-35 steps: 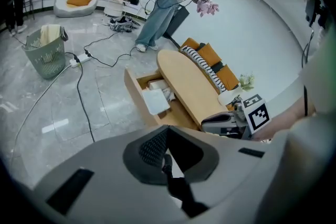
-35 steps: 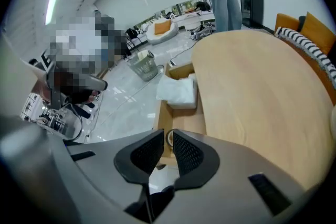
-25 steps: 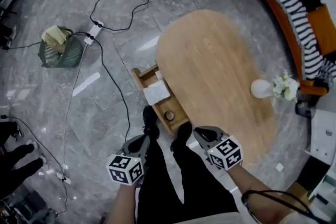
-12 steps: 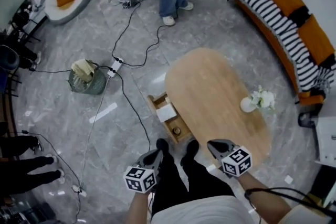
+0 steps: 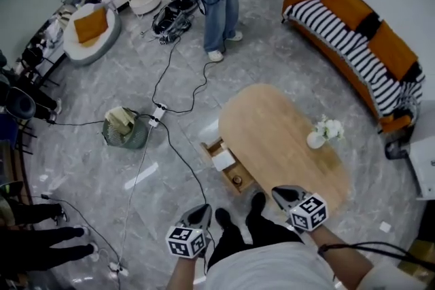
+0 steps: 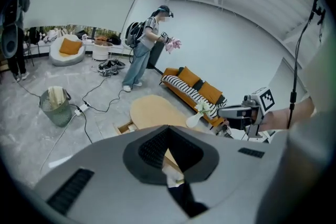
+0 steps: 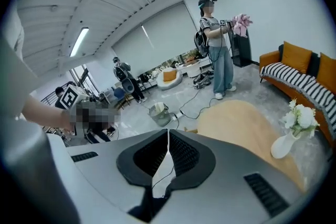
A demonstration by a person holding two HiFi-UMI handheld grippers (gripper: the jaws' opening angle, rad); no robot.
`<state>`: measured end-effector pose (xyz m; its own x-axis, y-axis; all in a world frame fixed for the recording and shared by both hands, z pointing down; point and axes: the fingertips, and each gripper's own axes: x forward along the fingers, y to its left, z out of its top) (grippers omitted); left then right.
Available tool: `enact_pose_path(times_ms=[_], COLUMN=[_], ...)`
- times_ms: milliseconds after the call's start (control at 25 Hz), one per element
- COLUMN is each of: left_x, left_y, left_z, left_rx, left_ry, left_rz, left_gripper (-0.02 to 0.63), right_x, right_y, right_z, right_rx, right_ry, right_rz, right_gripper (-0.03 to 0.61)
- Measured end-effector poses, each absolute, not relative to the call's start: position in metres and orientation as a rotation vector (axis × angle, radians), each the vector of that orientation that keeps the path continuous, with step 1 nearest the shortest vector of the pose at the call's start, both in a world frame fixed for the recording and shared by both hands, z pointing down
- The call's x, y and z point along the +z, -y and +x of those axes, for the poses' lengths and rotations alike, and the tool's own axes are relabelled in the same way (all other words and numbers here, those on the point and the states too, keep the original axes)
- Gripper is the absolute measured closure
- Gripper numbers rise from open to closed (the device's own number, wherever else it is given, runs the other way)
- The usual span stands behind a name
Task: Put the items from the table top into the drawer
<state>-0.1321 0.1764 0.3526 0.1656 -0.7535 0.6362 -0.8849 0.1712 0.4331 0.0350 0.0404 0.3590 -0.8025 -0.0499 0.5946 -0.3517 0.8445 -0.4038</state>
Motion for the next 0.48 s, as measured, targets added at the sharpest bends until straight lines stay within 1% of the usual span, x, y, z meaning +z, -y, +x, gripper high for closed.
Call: enact_pose_path(times_ms=[200, 480], left_x=[0.322, 0.301], left_y=[-0.194, -0.193], left_z=[-0.135, -0.145], left_rx=[0.210, 0.162], left_ry=[1.610, 1.617], left_rz=[1.671, 1.701], left_gripper=[0.614, 0.614], right_x=[0.327, 0.302], right_y=[-0.053, -0.049], right_z=[0.038, 0.039], right_rx=[0.661, 0.656], right_ry=[2.470, 2.513], right_rz=[0.382, 0.456], right_gripper=[0.543, 0.545])
